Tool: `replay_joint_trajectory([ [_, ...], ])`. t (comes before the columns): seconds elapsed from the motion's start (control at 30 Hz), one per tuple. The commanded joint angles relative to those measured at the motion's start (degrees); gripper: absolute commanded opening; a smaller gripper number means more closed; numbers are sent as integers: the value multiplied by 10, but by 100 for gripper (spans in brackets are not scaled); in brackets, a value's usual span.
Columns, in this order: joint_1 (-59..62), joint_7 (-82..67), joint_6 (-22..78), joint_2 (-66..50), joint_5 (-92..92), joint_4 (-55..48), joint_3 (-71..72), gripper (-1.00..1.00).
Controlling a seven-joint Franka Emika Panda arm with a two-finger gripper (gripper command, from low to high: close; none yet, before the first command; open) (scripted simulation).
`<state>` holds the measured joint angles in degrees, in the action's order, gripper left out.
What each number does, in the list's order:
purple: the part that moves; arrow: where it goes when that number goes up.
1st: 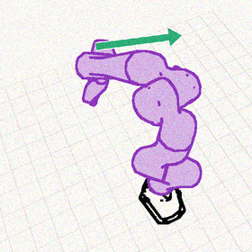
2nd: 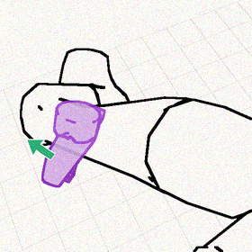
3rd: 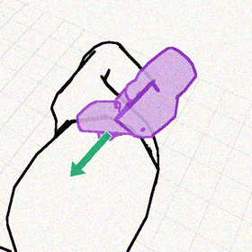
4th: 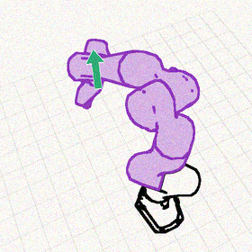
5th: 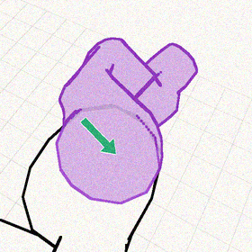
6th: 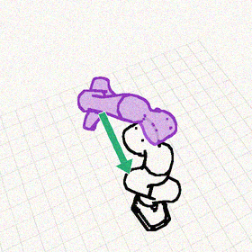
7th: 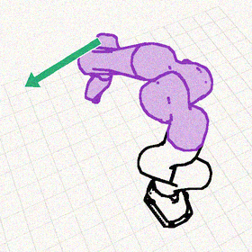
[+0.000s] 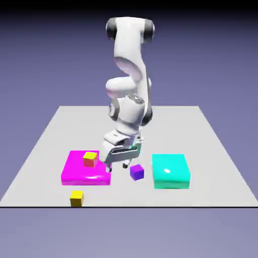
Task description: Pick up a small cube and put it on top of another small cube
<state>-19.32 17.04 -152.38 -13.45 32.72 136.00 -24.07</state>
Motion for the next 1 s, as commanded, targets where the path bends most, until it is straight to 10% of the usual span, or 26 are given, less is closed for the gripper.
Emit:
replay_joint_trajectory([
  [0.0, -8, -11, 10, -21, 15, -11, -11, 0],
  [0.6, -59, -121, 61, -355, 206, -182, -139, 0],
  [0.63, -59, -121, 61, -355, 206, -182, -139, -100],
  [0.97, -91, -113, 220, -168, 169, -86, -110, -100],
])
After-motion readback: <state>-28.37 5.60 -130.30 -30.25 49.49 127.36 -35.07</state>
